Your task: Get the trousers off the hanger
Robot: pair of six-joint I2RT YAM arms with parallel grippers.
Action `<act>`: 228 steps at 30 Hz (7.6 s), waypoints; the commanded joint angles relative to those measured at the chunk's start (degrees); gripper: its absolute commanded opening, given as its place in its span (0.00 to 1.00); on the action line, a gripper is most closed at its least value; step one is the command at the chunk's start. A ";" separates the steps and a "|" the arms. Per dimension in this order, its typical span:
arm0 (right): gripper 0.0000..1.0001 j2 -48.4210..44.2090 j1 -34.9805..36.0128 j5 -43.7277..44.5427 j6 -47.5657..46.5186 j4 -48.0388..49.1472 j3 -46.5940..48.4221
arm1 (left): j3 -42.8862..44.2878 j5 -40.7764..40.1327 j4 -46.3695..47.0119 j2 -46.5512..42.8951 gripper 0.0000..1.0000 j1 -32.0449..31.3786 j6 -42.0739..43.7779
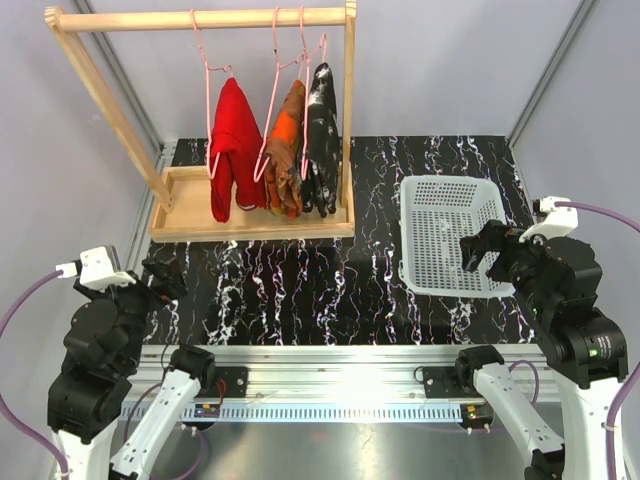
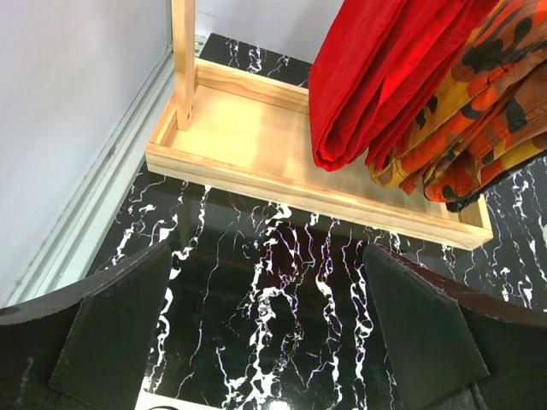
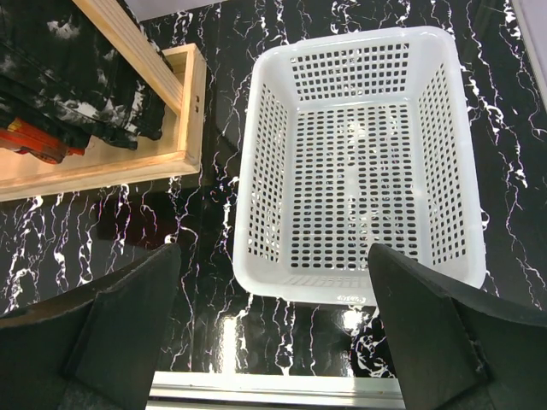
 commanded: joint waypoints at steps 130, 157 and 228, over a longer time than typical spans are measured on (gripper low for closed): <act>0.99 62.35 69.54 23.15 -19.66 55.32 28.23 | 45.45 12.44 6.73 29.57 0.00 1.32 -10.94; 0.81 74.93 67.61 22.45 -35.99 60.68 37.37 | 52.38 21.85 5.86 31.14 0.00 1.32 -17.82; 0.00 44.96 62.69 56.89 -57.27 41.53 53.91 | 14.86 -5.39 -7.68 17.08 0.00 1.32 -0.06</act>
